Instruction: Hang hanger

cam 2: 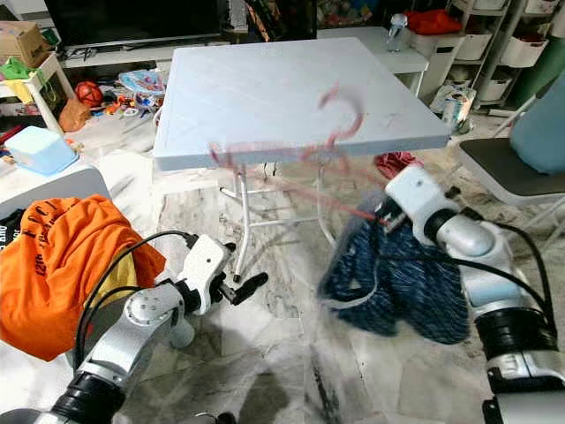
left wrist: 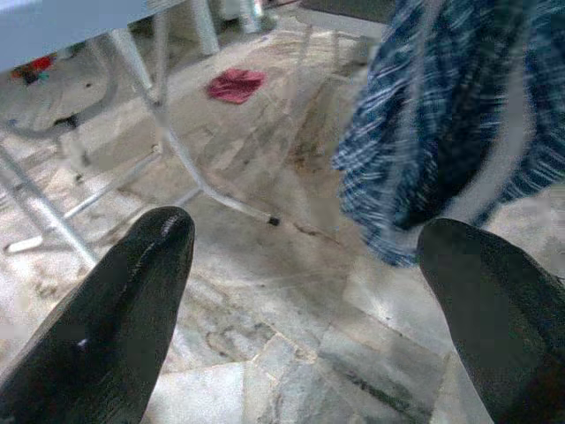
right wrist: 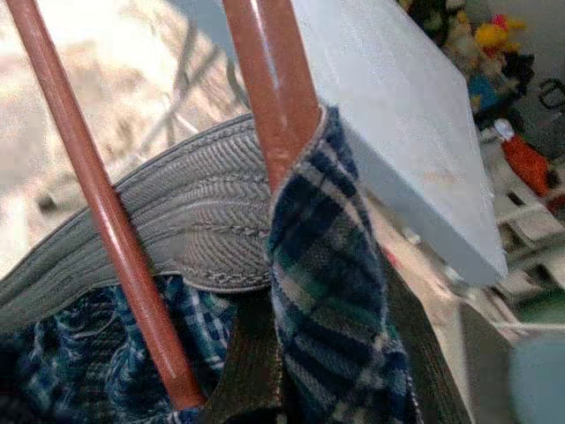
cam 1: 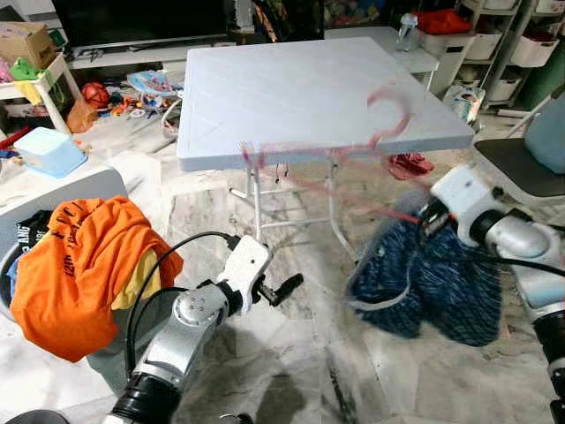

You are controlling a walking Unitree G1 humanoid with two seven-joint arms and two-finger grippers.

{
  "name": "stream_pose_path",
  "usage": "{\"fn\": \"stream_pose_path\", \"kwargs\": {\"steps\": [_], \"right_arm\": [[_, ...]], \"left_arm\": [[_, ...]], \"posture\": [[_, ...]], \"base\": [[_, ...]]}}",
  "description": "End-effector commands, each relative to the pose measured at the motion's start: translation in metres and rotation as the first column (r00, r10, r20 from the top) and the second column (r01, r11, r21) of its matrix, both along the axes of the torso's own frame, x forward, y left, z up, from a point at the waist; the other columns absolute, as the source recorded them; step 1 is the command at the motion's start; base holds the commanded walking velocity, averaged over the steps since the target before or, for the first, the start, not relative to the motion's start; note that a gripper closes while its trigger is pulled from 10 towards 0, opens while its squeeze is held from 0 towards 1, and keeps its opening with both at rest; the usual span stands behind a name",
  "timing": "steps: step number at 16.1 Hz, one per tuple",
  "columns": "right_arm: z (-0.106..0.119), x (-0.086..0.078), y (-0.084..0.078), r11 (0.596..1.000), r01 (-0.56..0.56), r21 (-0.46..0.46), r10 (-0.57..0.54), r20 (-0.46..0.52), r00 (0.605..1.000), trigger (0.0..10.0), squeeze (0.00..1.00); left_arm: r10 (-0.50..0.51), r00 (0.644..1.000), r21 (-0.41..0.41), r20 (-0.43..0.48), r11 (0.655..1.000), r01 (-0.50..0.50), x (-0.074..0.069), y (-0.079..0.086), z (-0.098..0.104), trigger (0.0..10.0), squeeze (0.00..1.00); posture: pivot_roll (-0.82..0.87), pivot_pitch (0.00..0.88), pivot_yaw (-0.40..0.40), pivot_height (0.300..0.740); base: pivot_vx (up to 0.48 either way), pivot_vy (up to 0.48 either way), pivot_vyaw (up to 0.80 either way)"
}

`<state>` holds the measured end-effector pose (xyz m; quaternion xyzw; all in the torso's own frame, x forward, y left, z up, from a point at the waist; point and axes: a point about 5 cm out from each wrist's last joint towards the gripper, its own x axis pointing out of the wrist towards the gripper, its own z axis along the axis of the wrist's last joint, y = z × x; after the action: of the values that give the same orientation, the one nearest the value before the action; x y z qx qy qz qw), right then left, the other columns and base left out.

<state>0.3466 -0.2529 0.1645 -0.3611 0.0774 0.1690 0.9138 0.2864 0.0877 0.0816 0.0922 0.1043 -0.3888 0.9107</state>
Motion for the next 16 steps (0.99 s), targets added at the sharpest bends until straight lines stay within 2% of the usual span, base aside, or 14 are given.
{"fn": "stream_pose_path", "kwargs": {"steps": [1, 3, 5, 7, 8, 10, 12, 13, 16], "right_arm": [[0.015, 0.006, -0.003, 0.998, 0.024, -0.064, -0.019, 0.070, 0.997, 10.0, 0.00], [0.011, 0.012, 0.000, 0.983, -0.004, -0.185, 0.020, 0.083, 0.996, 10.0, 0.00], [0.001, 0.013, 0.011, 0.968, -0.100, -0.230, 0.108, 0.025, 0.994, 10.0, 0.00], [-0.014, 0.007, 0.019, 0.939, -0.241, -0.247, 0.233, -0.062, 0.971, 10.0, 0.00], [-0.017, 0.005, 0.019, 0.929, -0.268, -0.256, 0.257, -0.075, 0.963, 10.0, 0.00], [-0.021, -0.002, 0.003, 0.908, -0.331, -0.257, 0.296, -0.164, 0.941, 10.0, 0.00], [-0.020, -0.004, -0.007, 0.900, -0.346, -0.266, 0.298, -0.204, 0.933, 10.0, 0.00], [-0.015, -0.008, -0.013, 0.875, -0.404, -0.266, 0.342, -0.249, 0.906, 10.0, 0.00], [-0.011, -0.011, -0.012, 0.860, -0.458, -0.224, 0.398, -0.264, 0.878, 10.0, 0.00]], "left_arm": [[-0.068, 0.998, 0.003, 0.007, 0.998, 0.068, -0.006, -0.006, 0.003, 10.0, 1.00], [-0.164, 0.986, -0.022, 0.014, 0.986, 0.164, -0.016, -0.015, 0.007, 10.0, 1.00], [-0.209, 0.977, -0.017, 0.029, 0.978, 0.210, -0.019, -0.020, 0.009, 10.0, 1.00], [-0.189, 0.980, -0.018, 0.066, 0.982, 0.190, -0.012, -0.015, 0.019, 10.0, 1.00], [-0.185, 0.980, -0.023, 0.074, 0.982, 0.187, -0.011, -0.013, 0.022, 10.0, 1.00], [-0.193, 0.976, -0.025, 0.097, 0.980, 0.196, -0.009, -0.004, 0.034, 10.0, 1.00], [-0.197, 0.974, -0.036, 0.109, 0.979, 0.201, -0.009, 0.000, 0.039, 10.0, 1.00], [-0.201, 0.971, -0.022, 0.128, 0.978, 0.206, -0.006, 0.007, 0.046, 10.0, 0.00], [-0.175, 0.976, -0.032, 0.130, 0.983, 0.180, 0.000, 0.015, 0.047, 10.0, 0.00]], "posture": [[-0.14, 0.000, 0.011, 0.740], [-0.13, 0.000, 0.013, 0.740], [-0.13, 0.000, 0.018, 0.740], [-0.12, 0.000, 0.014, 0.740], [-0.12, 0.000, 0.014, 0.740], [-0.12, 0.000, 0.016, 0.740], [-0.12, 0.000, 0.018, 0.740], [-0.12, 0.000, 0.021, 0.740], [-0.12, 0.000, 0.022, 0.740]], "base": [[0.000, 0.000, 0.00], [0.000, 0.000, 0.00], [0.000, 0.000, 0.00], [0.000, 0.000, 0.00], [0.000, 0.000, 0.00], [0.000, 0.000, 0.00], [0.000, 0.000, 0.00], [0.000, 0.000, 0.00], [0.000, 0.000, 0.00]]}}
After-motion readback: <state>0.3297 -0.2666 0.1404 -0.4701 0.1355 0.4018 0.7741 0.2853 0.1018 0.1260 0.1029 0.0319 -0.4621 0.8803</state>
